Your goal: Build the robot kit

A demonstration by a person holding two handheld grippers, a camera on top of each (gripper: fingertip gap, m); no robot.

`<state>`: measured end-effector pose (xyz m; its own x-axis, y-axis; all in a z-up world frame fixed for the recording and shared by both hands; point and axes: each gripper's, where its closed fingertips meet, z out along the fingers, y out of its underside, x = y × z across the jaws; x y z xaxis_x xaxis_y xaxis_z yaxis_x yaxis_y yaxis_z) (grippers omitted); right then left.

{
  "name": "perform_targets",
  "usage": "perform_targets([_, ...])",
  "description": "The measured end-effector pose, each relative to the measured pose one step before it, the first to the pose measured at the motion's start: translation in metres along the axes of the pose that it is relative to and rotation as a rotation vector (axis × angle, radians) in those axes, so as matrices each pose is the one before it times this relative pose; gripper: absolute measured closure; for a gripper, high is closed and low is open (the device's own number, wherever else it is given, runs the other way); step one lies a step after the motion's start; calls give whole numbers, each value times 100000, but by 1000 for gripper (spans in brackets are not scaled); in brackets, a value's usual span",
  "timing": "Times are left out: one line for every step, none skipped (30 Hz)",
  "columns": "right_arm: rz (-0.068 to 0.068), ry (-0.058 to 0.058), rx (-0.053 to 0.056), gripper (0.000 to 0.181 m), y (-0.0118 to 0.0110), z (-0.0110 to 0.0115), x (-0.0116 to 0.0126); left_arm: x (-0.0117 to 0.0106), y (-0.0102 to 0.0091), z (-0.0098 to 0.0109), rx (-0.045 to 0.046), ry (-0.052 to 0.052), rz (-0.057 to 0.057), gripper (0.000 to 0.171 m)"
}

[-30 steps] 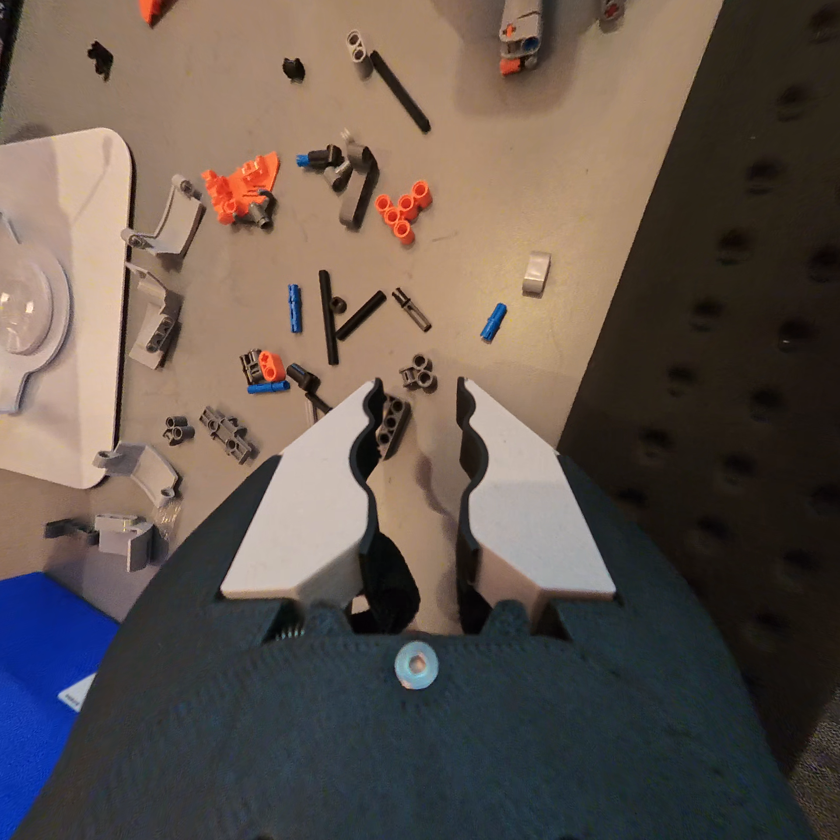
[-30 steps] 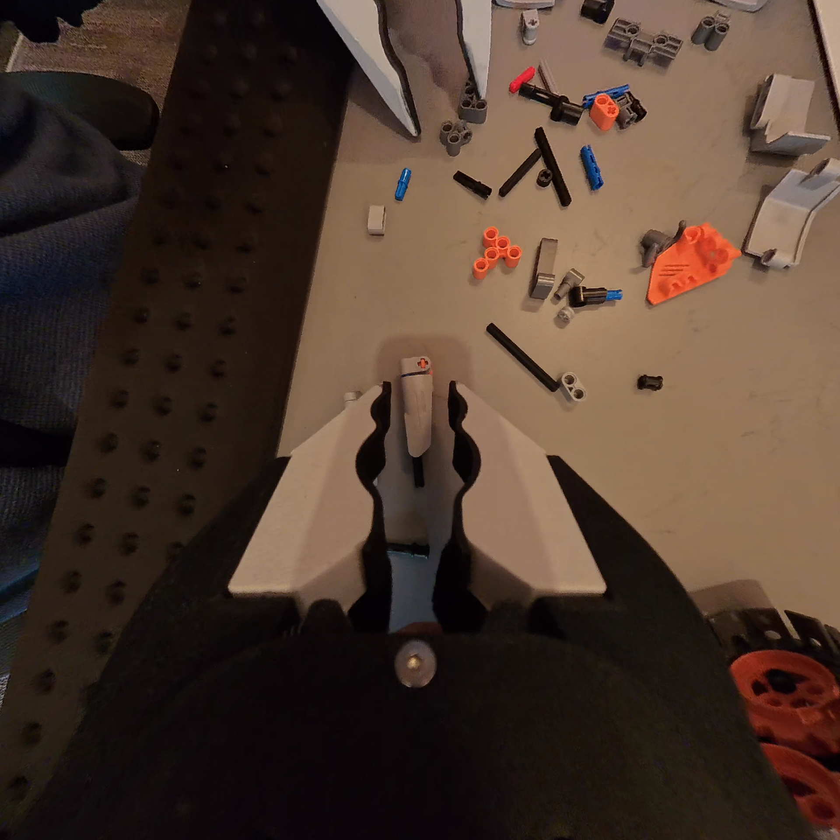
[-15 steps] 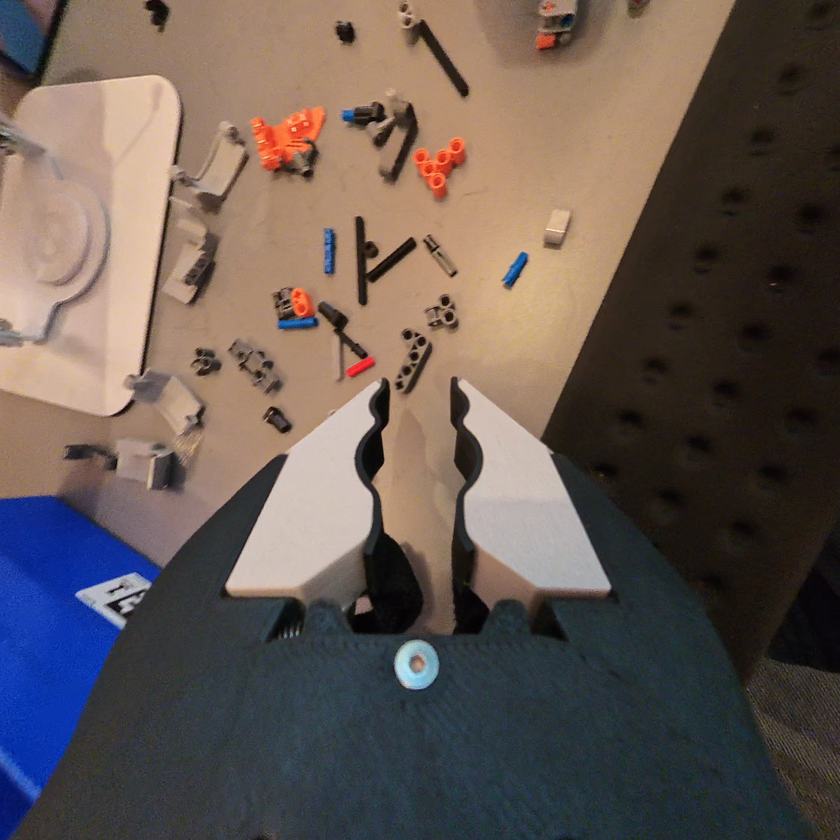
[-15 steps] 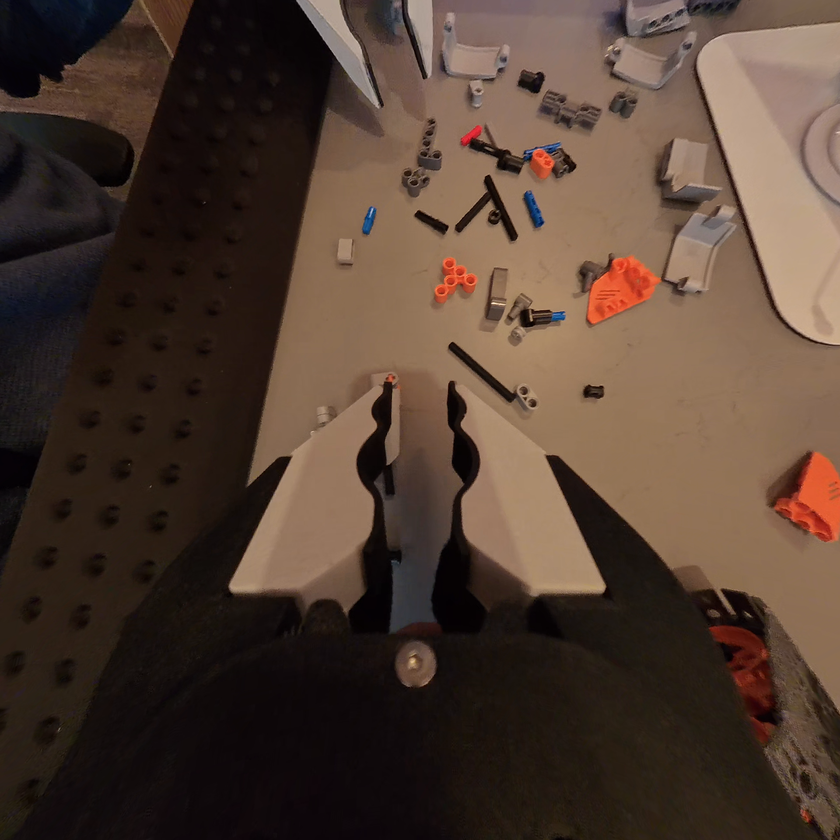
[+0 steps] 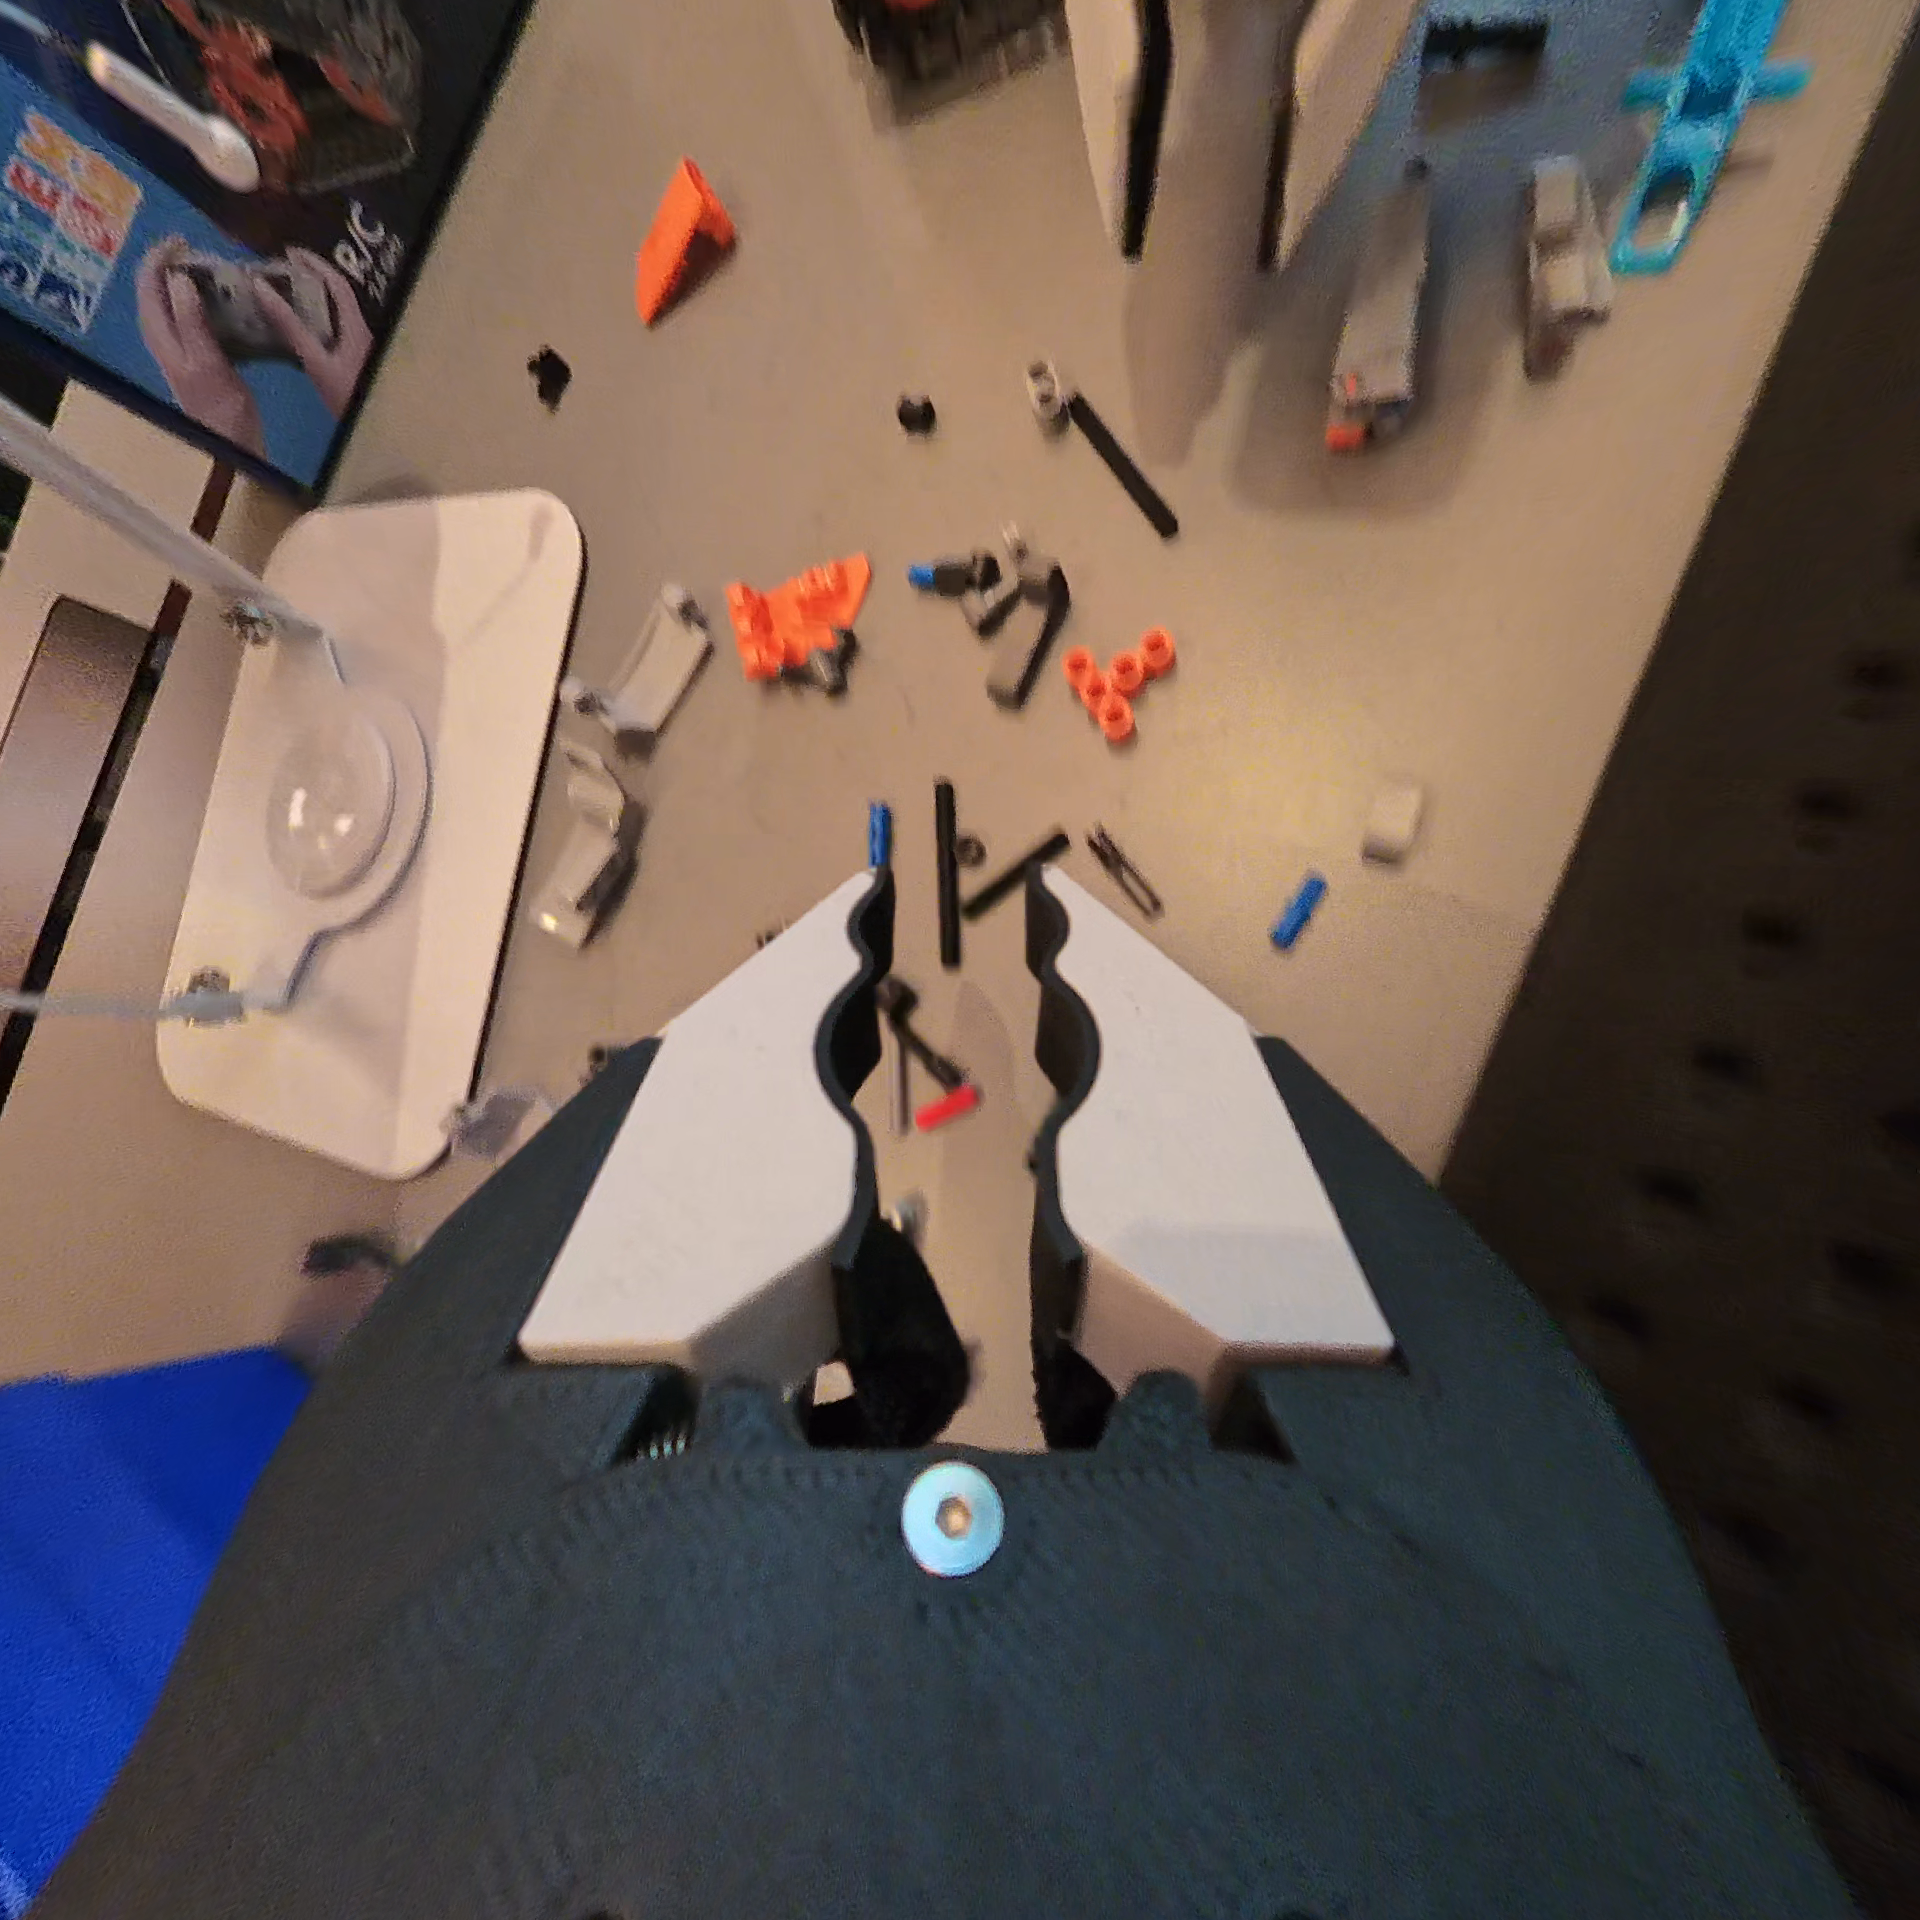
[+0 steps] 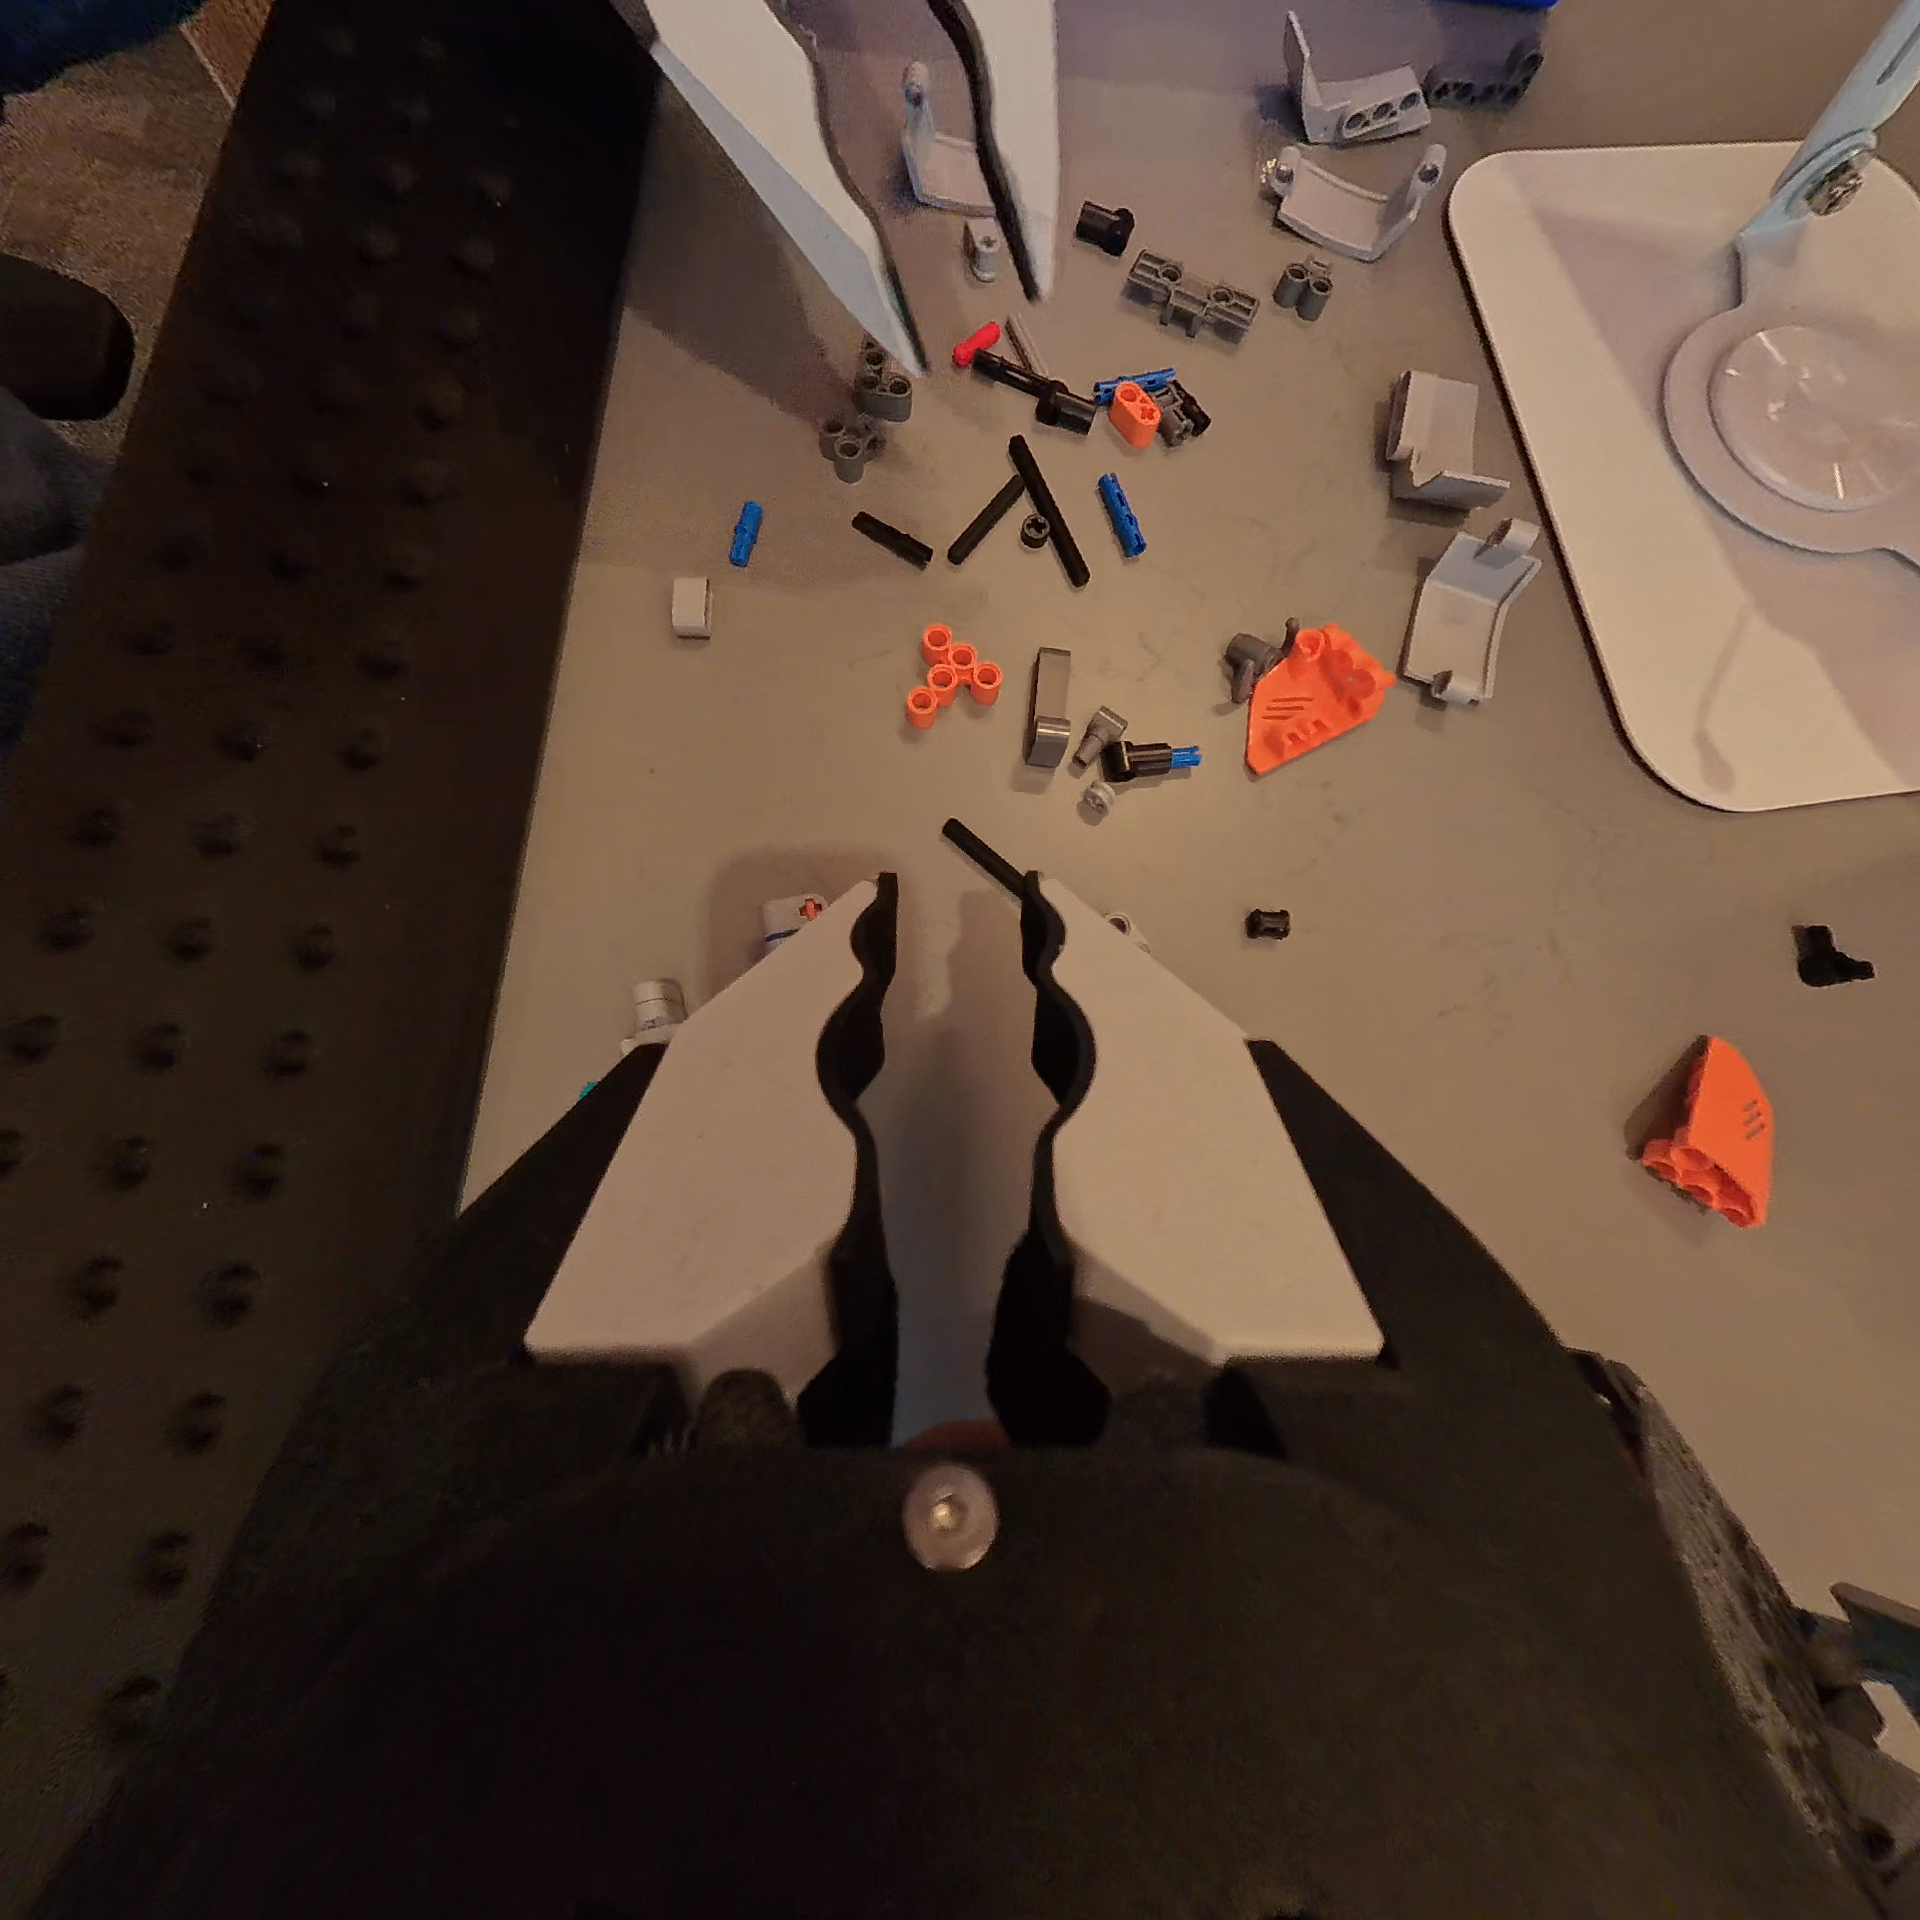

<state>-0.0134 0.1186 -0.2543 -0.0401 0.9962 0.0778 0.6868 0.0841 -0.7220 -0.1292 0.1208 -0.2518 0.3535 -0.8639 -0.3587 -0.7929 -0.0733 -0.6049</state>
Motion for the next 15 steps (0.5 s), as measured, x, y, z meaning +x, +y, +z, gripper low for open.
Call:
perform_targets([230,-59,541,160,-46,-47,15,-174,-845,847,1047,1638,-1052,150])
perform_targets([77,8,323,160,-17,-20,14,-139,-733,960,369,1780,-572,152])
perform_targets([-88,184,45,160,21,-26,30,-232,-467,972,-853,1202,229,152])
perform_targets([-123,168,15,160,15,-50,2,-139,-83,899,-2259,1891,1034,152])
perform_targets([-109,146,237,160,2,-85,-12,-75,112,737,-2290,2287,1039,152])
perform_targets([-120,309,370,160,3,-112,11,-366,99,517,-1663,528,-392,152])
perform_targets([-107,454,319,161,12,-115,60,-776,257,258,-2136,-1990,-1444,152])
perform_targets([-39,387,294,161,12,-108,87,-737,183,8,-1046,-2029,-482,151])
perform_targets([67,153,315,161,6,-70,76,-555,-87,-136,791,-927,-976,152])
perform_targets([114,-164,157,161,11,-16,38,-422,-205,-118,1299,-323,-1778,153])
perform_targets([7,-130,-14,161,37,42,37,-400,-181,29,704,-953,-1199,153])
perform_targets([-109,0,16,161,24,50,34,-272,-107,237,-83,-953,-138,153])
perform_targets([-35,-161,-13,161,29,63,5,-172,30,413,-1239,-656,-14,152])
perform_targets([16,-150,-97,161,40,56,-7,91,55,497,-1437,735,475,152])
perform_targets([-98,155,-83,161,39,6,6,239,4,489,-1044,1487,651,152])
